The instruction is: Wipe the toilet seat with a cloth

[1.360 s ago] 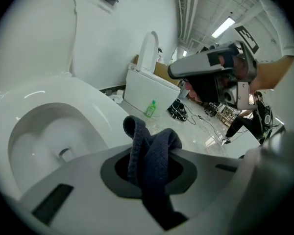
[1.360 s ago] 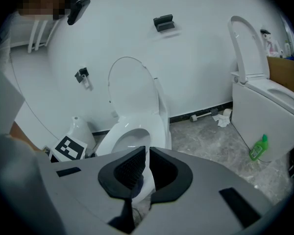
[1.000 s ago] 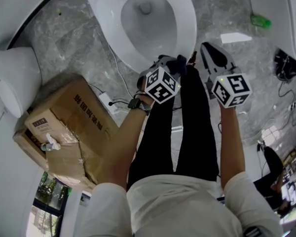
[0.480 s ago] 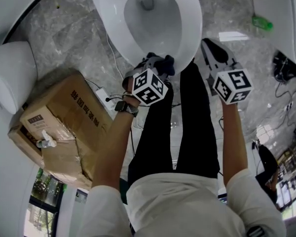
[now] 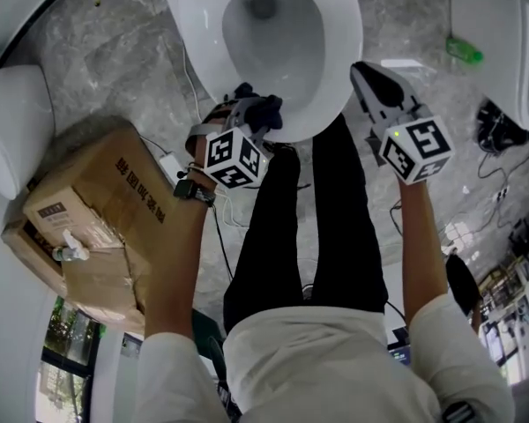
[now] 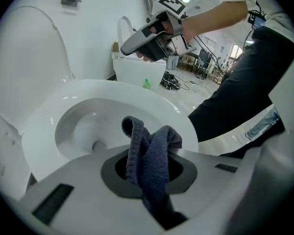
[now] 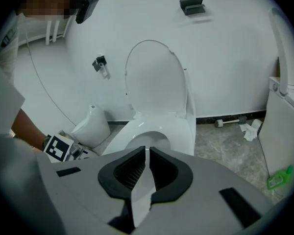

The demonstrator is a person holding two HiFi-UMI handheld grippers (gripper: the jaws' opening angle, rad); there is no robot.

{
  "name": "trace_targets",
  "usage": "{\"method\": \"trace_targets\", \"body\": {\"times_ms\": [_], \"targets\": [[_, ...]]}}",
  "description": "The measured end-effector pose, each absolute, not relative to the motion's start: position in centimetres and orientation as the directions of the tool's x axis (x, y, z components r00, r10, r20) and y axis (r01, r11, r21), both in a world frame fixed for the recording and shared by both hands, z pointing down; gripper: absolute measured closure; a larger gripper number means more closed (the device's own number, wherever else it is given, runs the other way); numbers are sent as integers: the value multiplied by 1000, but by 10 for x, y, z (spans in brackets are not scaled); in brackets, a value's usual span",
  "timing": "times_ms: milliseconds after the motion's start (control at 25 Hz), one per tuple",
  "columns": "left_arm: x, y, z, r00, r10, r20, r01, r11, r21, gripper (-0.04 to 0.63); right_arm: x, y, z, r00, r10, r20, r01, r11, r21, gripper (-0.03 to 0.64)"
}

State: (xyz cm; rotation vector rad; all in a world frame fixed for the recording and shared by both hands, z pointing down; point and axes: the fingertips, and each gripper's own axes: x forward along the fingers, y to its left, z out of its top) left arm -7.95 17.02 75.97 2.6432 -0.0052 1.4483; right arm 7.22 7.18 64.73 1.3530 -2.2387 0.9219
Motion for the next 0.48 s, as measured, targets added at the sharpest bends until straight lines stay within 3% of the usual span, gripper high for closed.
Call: {"method": "trace_targets", "body": {"times_ms": [480], "targets": [[-110,111,769,473,-64,879,-59,-997,-40,552,57,12,631,-572,-576,584,-819,445,-363,569]]}}
